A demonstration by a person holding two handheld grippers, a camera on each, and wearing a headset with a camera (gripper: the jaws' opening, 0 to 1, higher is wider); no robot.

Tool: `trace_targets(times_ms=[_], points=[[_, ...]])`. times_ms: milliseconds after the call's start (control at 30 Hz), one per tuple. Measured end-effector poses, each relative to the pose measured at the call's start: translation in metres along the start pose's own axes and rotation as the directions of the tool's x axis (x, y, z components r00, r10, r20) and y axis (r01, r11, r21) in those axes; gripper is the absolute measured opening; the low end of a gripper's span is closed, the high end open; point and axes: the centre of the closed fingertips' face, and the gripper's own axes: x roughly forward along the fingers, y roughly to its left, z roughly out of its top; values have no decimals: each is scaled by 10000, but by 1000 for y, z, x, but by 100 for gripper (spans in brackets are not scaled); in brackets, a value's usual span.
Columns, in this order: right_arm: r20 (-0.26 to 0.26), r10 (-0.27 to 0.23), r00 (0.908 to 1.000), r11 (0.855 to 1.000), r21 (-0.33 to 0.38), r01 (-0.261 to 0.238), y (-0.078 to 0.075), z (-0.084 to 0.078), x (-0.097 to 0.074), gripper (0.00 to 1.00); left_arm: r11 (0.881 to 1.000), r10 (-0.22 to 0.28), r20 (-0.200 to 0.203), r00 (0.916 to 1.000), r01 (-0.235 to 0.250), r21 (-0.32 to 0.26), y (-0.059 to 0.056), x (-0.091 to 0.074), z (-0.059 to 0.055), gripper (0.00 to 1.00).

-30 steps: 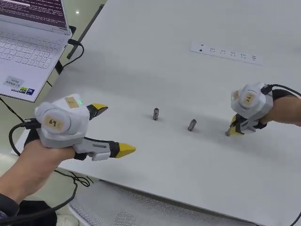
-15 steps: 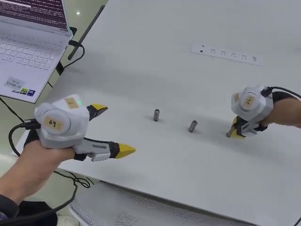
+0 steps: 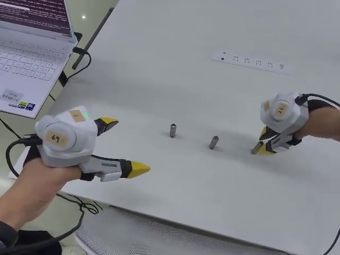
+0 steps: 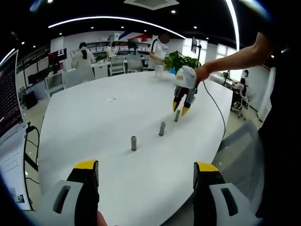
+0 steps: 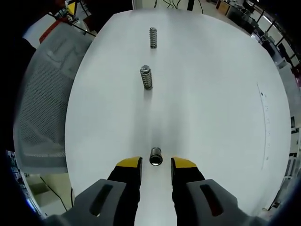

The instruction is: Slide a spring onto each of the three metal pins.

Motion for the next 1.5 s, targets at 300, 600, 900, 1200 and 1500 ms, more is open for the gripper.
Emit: trace_targets(times_ms=[300, 600, 900, 1200, 1500], points=[[299, -243, 9993, 9994, 256, 235, -3, -1, -14, 24, 10000, 10, 75, 10000, -10, 60, 0, 0, 5, 80], [1040, -659, 9924, 9930, 1046, 550, -8, -2, -28, 25, 10000, 68, 137, 9999, -68, 33, 2, -1, 9, 80], [2273, -1315, 9649, 9695, 2327, 773, -11, 3, -46, 25, 9999, 124, 147, 9998, -125, 65, 4, -3, 13, 80], [3598, -1995, 9115, 9213, 3858, 494, -7, 7, -63, 29, 9997, 234, 210, 9995, -236, 67, 9, -5, 17, 80], [4380, -2604, 8604, 8793, 4756, 241, -1, 2, -74, 36, 9997, 237, 263, 9994, -239, 61, 9, -4, 20, 80]])
